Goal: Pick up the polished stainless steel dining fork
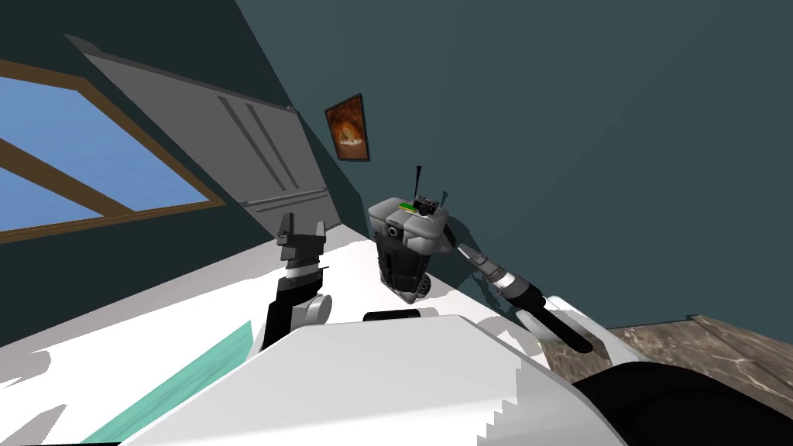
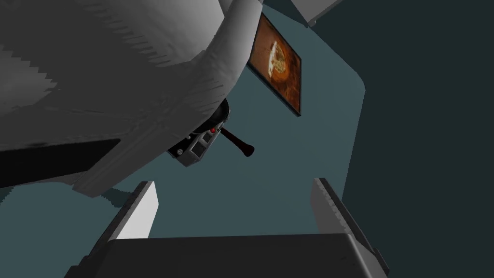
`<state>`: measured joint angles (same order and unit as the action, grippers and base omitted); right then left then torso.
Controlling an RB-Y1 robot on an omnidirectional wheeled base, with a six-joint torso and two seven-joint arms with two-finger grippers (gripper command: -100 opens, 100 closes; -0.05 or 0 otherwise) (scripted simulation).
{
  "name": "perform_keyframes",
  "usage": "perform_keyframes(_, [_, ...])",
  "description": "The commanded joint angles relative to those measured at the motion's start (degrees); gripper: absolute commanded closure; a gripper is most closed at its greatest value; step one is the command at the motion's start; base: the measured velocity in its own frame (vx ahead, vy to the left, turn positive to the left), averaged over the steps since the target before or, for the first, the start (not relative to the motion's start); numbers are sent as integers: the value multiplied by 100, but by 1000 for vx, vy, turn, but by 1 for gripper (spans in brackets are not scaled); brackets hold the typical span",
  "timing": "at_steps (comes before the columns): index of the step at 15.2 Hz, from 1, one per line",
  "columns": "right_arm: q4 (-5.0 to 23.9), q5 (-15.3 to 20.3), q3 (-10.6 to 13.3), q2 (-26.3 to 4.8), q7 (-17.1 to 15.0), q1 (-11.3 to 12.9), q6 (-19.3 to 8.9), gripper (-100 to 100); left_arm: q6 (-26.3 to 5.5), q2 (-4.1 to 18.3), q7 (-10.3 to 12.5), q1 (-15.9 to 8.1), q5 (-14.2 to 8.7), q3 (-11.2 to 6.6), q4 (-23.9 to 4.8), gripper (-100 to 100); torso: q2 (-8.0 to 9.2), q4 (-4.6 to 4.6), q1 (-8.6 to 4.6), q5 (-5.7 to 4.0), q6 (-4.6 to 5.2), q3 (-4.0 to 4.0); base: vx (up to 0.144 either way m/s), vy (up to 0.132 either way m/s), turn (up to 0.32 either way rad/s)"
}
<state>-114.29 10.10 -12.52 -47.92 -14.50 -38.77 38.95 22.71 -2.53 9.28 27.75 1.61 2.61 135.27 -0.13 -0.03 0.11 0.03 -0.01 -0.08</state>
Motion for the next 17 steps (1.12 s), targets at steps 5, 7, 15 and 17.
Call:
perform_keyframes(5, [217, 100, -117, -650, -61, -83, 69, -100, 0, 0, 0, 0, 0, 0, 0, 0, 0, 0, -2, 0, 0, 0, 22, 21, -4])
perform_keyframes(7, [416, 179, -239, -962, -125, -163, 137, -100, 0, 0, 0, 0, 0, 0, 0, 0, 2, 1, -3, -1, 1, 1, 26, 28, -6])
perform_keyframes(15, [823, 341, -489, -1919, -257, -327, 277, -100, 0, 0, 0, 0, 0, 0, 0, 0, 3, 1, -1, 0, 1, 2, 20, 26, -4])
perform_keyframes(17, [823, 341, -489, -2076, -257, -327, 277, -100, 0, 0, 0, 0, 0, 0, 0, 0, 0, 0, 1, 0, -1, 0, 21, 23, -4])
